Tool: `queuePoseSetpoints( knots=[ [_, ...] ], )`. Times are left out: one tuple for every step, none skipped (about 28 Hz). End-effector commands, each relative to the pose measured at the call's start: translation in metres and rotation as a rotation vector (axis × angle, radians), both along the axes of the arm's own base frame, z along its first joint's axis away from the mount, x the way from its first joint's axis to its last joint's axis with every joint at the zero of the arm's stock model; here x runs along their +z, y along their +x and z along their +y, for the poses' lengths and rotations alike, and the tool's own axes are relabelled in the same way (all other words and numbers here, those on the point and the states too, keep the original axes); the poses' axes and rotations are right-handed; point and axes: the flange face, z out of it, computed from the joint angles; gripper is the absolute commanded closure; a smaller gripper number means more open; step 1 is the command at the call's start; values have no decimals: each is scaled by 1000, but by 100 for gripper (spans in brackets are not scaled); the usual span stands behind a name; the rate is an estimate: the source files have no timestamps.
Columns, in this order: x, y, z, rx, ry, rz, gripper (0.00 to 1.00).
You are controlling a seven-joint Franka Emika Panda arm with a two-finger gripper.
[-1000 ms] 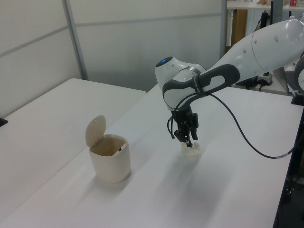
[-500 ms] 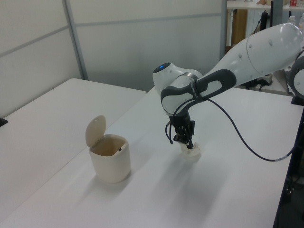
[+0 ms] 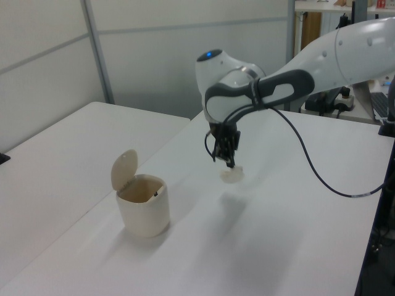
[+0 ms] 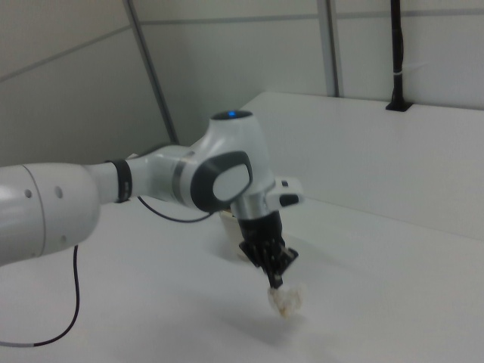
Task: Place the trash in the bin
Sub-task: 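Lift the paper ball and carry it over the cream bin opening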
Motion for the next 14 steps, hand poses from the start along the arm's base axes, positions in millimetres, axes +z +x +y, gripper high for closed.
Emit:
queuePoseSetpoints(
  knots=[
    [55,8,18,38,10,-116,100],
    [69,11,25,42,35,-152,100],
    [75,12,29,42,52,-166,100],
    [81,15,33,43,69,-181,100],
    [89,17,36,43,85,-207,100],
    [96,20,41,46,100,-233,100],
    [103,23,46,50,113,-264,100],
    [109,27,59,67,135,-307,100],
    [111,28,68,78,142,-324,100],
    [112,30,75,89,147,-337,100],
    [113,31,82,100,153,-354,100],
    [112,34,90,112,160,-369,100],
    [113,36,96,117,170,-388,100],
    [112,40,110,130,194,-431,100]
  ],
)
